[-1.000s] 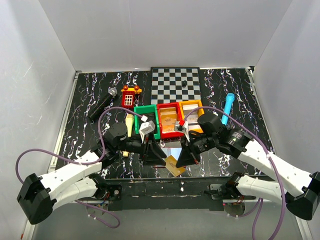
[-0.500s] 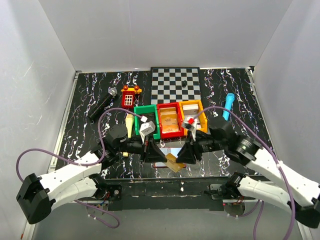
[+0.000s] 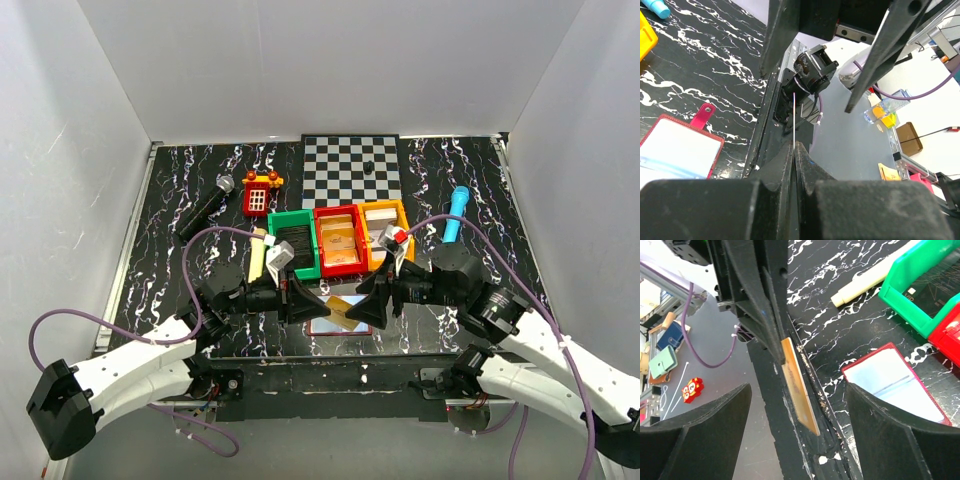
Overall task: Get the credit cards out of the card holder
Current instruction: Place the credit card in the storage box.
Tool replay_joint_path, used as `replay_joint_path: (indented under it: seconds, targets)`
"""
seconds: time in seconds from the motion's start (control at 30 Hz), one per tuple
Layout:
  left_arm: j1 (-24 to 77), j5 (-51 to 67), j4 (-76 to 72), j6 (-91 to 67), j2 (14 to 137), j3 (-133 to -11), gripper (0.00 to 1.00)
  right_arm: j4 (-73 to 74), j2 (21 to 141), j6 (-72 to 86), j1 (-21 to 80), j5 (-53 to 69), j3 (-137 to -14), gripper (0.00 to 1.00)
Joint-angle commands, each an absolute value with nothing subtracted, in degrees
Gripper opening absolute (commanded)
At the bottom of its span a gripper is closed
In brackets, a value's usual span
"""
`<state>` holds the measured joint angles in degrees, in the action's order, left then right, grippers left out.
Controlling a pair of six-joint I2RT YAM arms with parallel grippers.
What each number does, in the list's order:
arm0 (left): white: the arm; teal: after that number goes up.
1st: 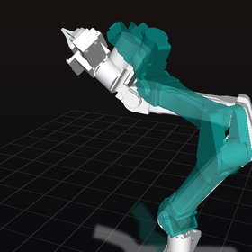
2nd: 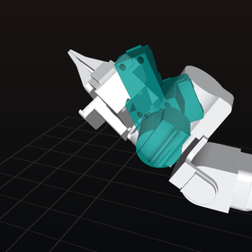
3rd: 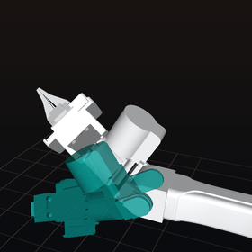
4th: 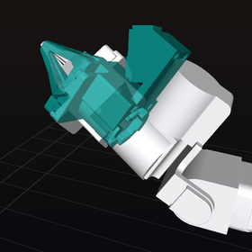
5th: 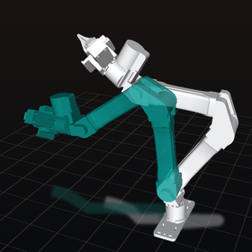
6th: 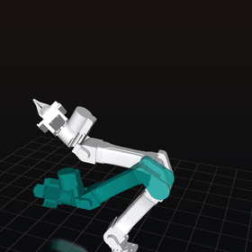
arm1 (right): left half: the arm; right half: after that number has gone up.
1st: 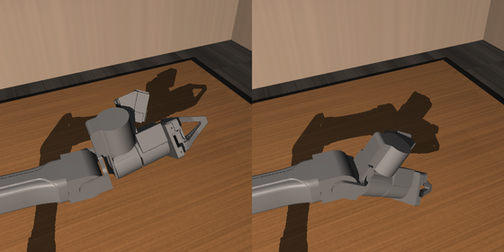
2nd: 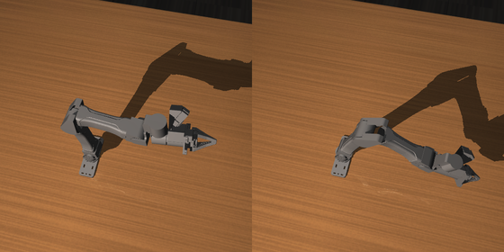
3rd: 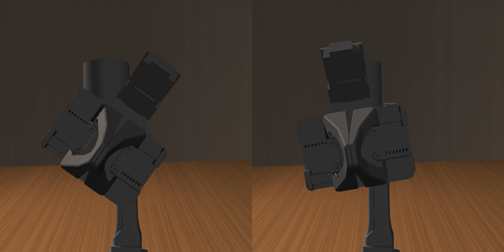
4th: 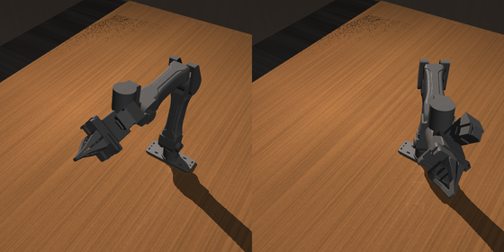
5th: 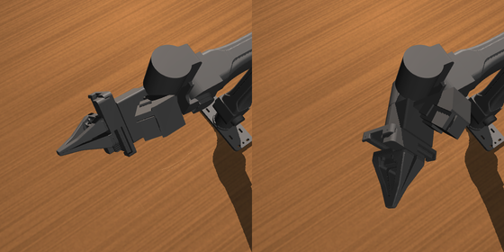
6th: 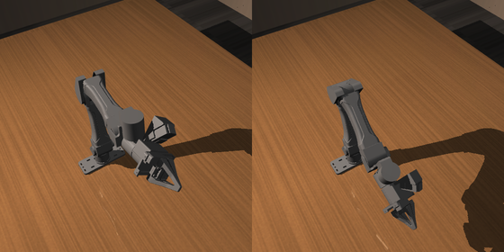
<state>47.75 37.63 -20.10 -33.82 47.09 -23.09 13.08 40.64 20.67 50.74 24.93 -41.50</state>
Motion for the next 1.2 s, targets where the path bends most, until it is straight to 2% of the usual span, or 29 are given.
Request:
replay_joint_path:
  seconds: [0.0,0.17,0.37,0.53,0.73,0.87,1.0,1.03,1.07,1.1,1.17]
  targets:
    - [47.9,37.0,-22.5,-34.4,46.1,-23.8,0.00,12.7,41.5,19.4,50.4,22.5,-43.9,0.82]
    - [47.9,37.8,-22.9,-34.5,45.9,-23.5,0.00,14.2,43.0,18.3,50.4,23.0,-44.6,0.71]
    - [47.9,39.5,-24.3,-34.6,46.5,-23.6,0.00,13.5,45.1,18.0,50.1,27.2,-45.4,0.45]
    - [47.9,39.8,-23.6,-34.4,46.2,-23.6,0.00,11.8,44.8,18.4,49.3,29.3,-45.3,0.44]
    - [47.9,40.1,-23.8,-34.3,46.7,-23.4,0.00,11.3,44.7,19.0,48.7,29.6,-44.9,0.52]
    - [47.9,40.3,-24.2,-34.5,46.9,-23.6,0.00,11.0,44.6,19.1,48.6,30.1,-44.6,0.50]
    - [47.9,40.6,-24.2,-34.5,47.6,-23.8,0.00,10.6,45.4,19.1,48.5,31.7,-44.6,0.31]
    - [47.9,40.6,-24.2,-34.5,47.6,-23.9,0.00,10.5,45.6,19.1,48.5,32.2,-44.6,0.24]
    - [47.9,40.6,-24.3,-34.5,47.9,-23.9,0.00,10.4,45.7,19.2,48.6,32.6,-44.7,0.11]
    - [47.9,40.3,-24.2,-34.6,47.9,-24.1,0.00,10.3,45.8,19.2,48.5,32.8,-44.7,0.05]
    - [48.0,39.0,-23.4,-34.5,47.9,-24.3,0.00,10.5,45.8,19.2,48.4,32.4,-45.1,0.01]
